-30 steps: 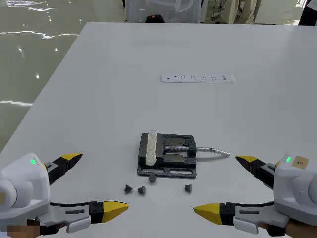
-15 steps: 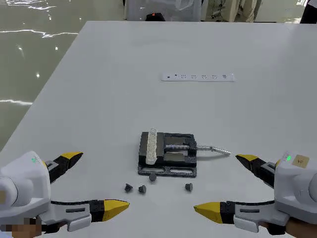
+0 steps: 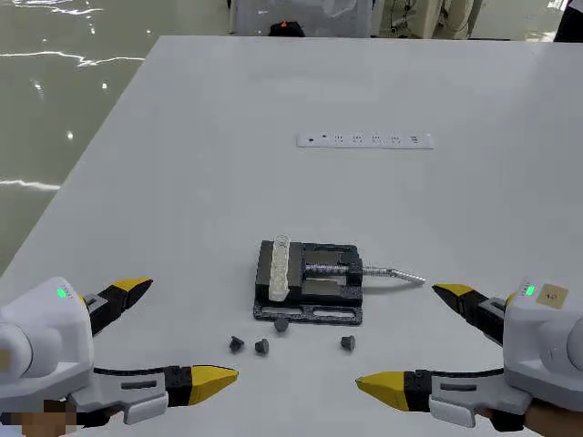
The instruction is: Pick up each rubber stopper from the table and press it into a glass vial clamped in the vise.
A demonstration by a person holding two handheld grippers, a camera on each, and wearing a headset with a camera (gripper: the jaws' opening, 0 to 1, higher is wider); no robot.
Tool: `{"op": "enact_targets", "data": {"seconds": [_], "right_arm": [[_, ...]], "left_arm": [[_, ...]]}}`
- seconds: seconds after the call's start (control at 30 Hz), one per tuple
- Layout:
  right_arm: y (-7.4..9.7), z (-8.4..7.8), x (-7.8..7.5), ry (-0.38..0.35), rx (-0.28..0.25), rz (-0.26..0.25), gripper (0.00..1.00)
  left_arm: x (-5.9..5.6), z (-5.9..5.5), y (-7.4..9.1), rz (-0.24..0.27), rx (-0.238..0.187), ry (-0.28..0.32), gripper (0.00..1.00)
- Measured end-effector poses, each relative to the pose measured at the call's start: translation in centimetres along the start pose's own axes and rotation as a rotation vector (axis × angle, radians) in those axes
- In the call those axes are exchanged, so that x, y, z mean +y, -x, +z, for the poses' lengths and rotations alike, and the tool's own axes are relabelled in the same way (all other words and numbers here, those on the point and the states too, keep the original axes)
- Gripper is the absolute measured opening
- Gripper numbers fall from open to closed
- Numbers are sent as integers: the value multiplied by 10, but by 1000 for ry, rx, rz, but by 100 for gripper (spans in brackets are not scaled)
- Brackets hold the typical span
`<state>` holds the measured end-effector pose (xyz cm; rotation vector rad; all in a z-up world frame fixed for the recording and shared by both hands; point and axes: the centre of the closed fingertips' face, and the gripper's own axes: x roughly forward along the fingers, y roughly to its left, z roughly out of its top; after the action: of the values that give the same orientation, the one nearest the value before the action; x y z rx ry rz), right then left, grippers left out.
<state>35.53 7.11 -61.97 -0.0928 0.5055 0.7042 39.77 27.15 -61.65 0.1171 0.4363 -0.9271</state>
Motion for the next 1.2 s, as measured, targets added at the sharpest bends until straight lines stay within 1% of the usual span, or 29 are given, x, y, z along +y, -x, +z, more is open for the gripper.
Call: {"op": "enact_targets", "data": {"seconds": [0.37,0.5,0.6,0.77,1.0,1.2], "right_arm": [[-2,-2,-1,5,9,13,97],[-4,-3,-1,14,20,20,94],[-7,-8,-1,39,52,34,87],[-12,-17,-1,71,99,67,72],[-18,-22,-2,117,125,103,56],[-26,-32,0,163,156,139,44]], "left_arm": [[0,1,0,2,-4,4,99],[0,0,0,2,-3,3,99],[-1,0,-1,-2,-8,5,99],[-2,-2,-2,-8,-8,7,99],[-3,-1,-2,-8,-15,6,99],[-1,-2,-1,5,-14,4,99]]}}
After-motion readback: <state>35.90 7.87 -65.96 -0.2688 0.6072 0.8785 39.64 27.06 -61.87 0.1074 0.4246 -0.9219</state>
